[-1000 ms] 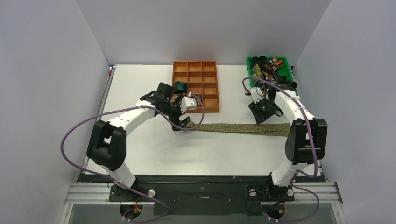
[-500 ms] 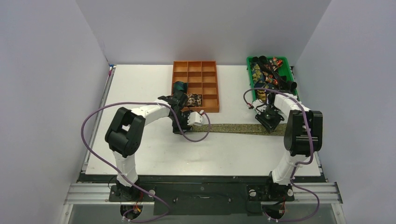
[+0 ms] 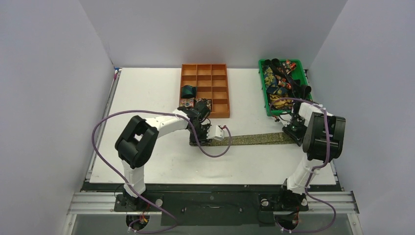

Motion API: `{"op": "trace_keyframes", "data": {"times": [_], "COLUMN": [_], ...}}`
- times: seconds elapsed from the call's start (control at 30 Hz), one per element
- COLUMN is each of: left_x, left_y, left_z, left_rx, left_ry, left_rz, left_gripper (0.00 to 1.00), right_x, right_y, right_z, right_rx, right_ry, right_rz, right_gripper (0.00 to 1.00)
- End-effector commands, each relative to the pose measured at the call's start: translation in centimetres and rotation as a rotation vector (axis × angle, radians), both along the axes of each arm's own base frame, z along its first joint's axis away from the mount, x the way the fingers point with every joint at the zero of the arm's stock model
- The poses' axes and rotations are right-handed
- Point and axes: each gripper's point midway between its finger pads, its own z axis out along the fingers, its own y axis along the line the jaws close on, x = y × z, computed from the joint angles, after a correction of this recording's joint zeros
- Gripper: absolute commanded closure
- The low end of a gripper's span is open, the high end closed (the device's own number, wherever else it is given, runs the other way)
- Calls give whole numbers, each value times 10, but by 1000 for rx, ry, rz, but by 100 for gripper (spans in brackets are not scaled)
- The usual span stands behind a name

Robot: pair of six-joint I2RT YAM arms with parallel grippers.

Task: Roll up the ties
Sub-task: Roll the tie at the center of the board.

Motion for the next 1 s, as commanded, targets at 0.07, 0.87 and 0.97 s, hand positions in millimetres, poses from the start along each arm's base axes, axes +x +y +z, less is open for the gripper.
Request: {"op": "trace_keyframes", "data": {"times": [0.07,0.87,0.97], "left_x": [-22,-23,-20], "left_y": [-39,-61,-64], "left_z": [-5,-12,-13], "left_rx": [-26,3,0], "left_ry": [64,69,65], "left_rz": [30,42,52], "left_gripper": [68,68,68], "right_x": [-20,48,36], "right_y": [-45,-3,-34], "right_z": [-2,15,4], "right_rx": [-57,166,40], "right_ry": [57,-202,-153], "right_rz": [-39,-238,-255], "right_gripper": [77,77,79]}}
